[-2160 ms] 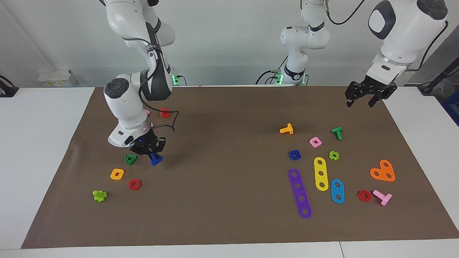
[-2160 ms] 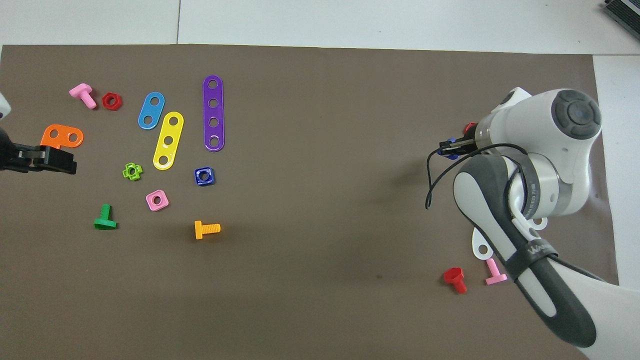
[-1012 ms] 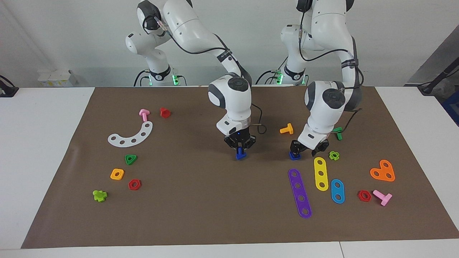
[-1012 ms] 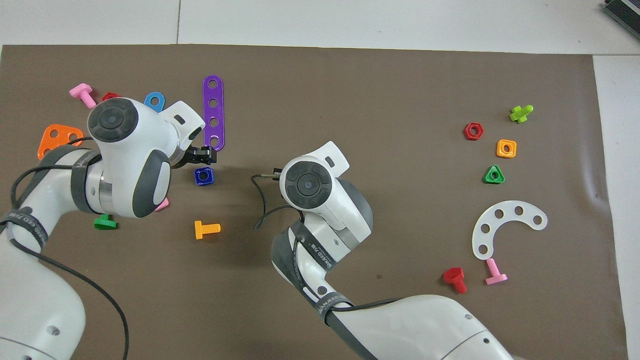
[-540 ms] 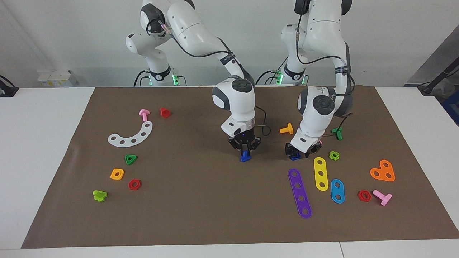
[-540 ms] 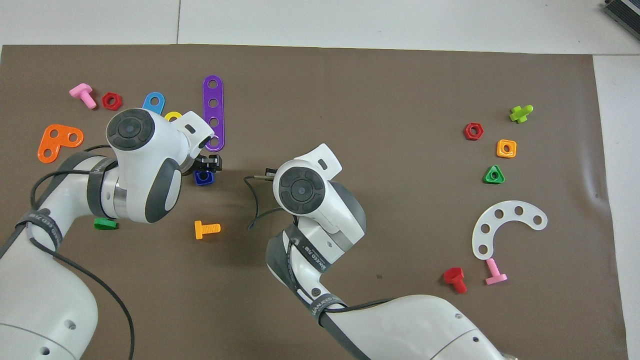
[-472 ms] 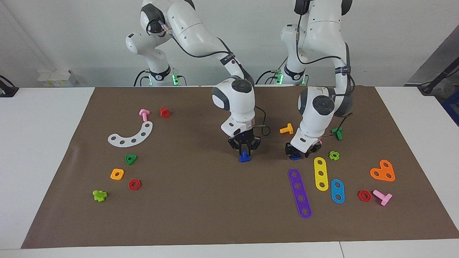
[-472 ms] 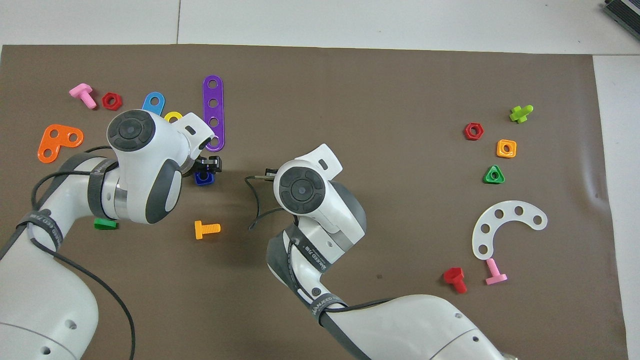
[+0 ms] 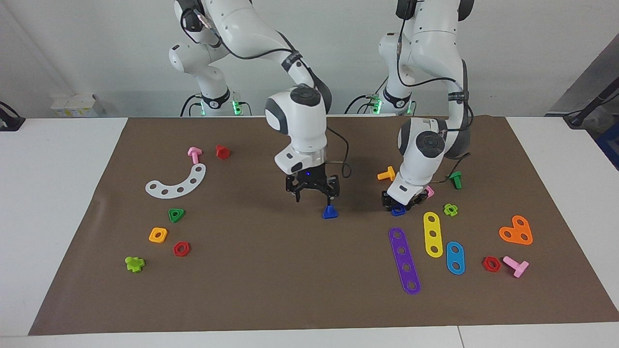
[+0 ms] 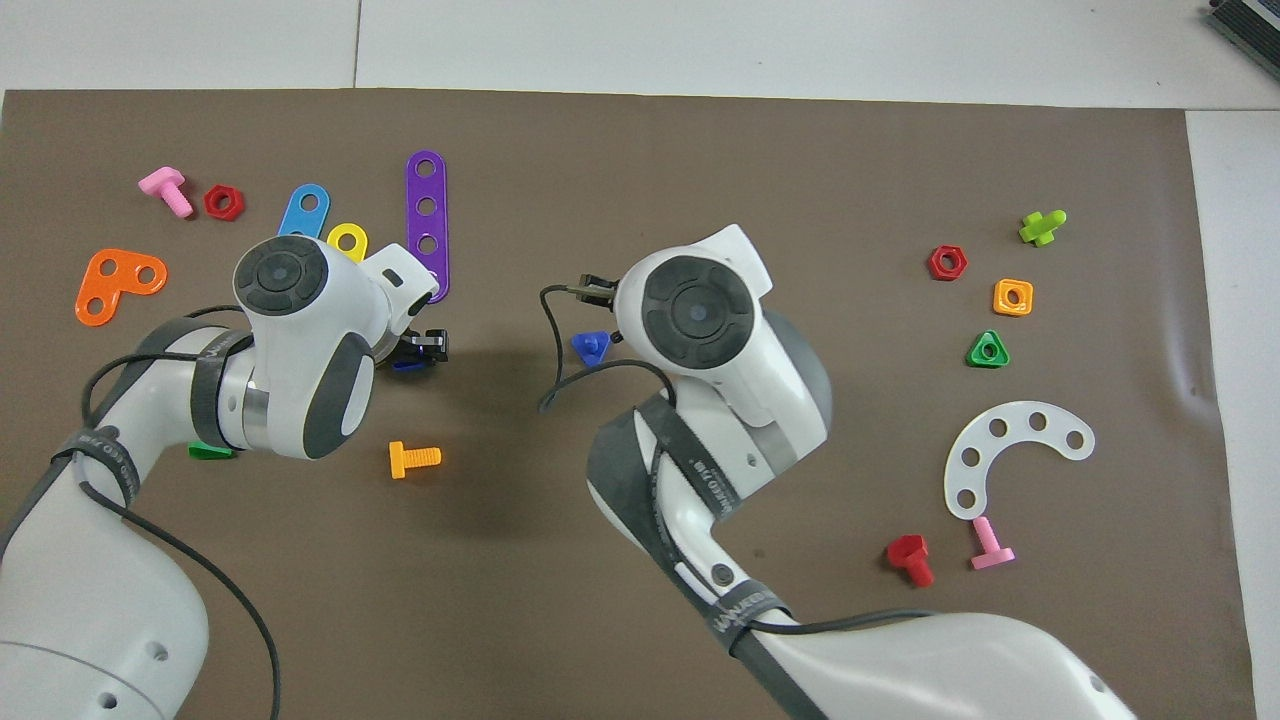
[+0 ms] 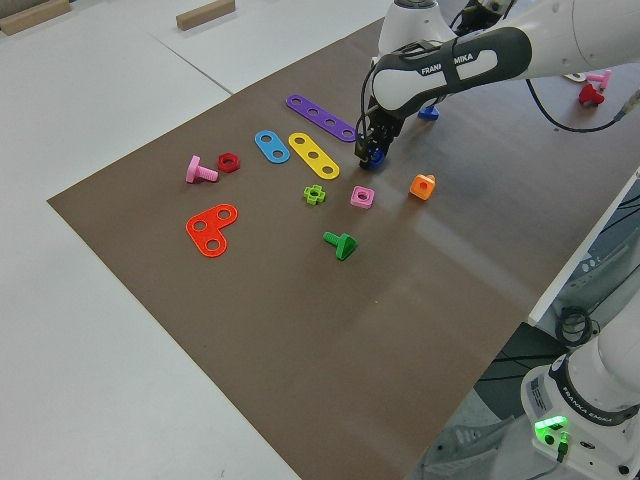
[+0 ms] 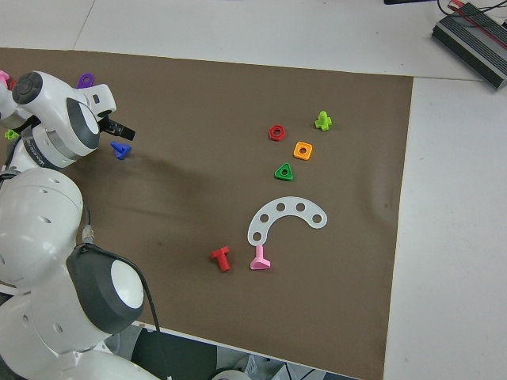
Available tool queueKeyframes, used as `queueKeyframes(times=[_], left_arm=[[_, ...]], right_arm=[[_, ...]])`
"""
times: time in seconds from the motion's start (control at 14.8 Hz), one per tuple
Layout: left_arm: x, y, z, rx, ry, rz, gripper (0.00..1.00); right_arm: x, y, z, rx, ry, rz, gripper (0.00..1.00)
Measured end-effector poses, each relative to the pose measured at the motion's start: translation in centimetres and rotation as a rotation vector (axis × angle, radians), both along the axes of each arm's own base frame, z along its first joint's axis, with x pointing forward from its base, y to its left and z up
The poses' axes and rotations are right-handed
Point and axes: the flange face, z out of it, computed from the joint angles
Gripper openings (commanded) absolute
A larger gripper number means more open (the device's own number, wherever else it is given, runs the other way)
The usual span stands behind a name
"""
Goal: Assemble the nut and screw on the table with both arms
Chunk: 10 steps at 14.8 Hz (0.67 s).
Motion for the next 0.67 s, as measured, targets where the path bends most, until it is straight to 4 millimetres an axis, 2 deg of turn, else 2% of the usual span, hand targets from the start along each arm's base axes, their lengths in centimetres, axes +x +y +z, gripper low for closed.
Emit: queueKeyframes(times=[0.07, 0.13, 0.34, 0.47, 0.67], left_arm=[[0.0, -0.1, 0.1, -0.003, -0.002, 0.000, 0.52], [-0.1, -0.1, 0.2, -0.003, -0.002, -0.001, 0.42], [-0.2, -0.3, 0.3, -0.007, -0.004, -0.002, 0.17], [-0.2, -0.3, 0.3, -0.007, -0.004, -0.002, 0.12], [0.6, -0.8, 1.4, -0.063, -0.021, 0.042, 0.12]], right_arm=[[0.4, -3.3, 2.9, -0.015, 0.013, 0.003, 1.00], [0.7, -6.3, 5.0, -0.029, 0.025, 0.012, 1.00], [0.9, -14.5, 8.8, -0.076, 0.089, 0.055, 1.00], [0.2, -19.3, 10.0, -0.105, 0.161, 0.100, 1.00], [-1.4, -26.6, 11.5, -0.117, 0.241, 0.146, 1.00]])
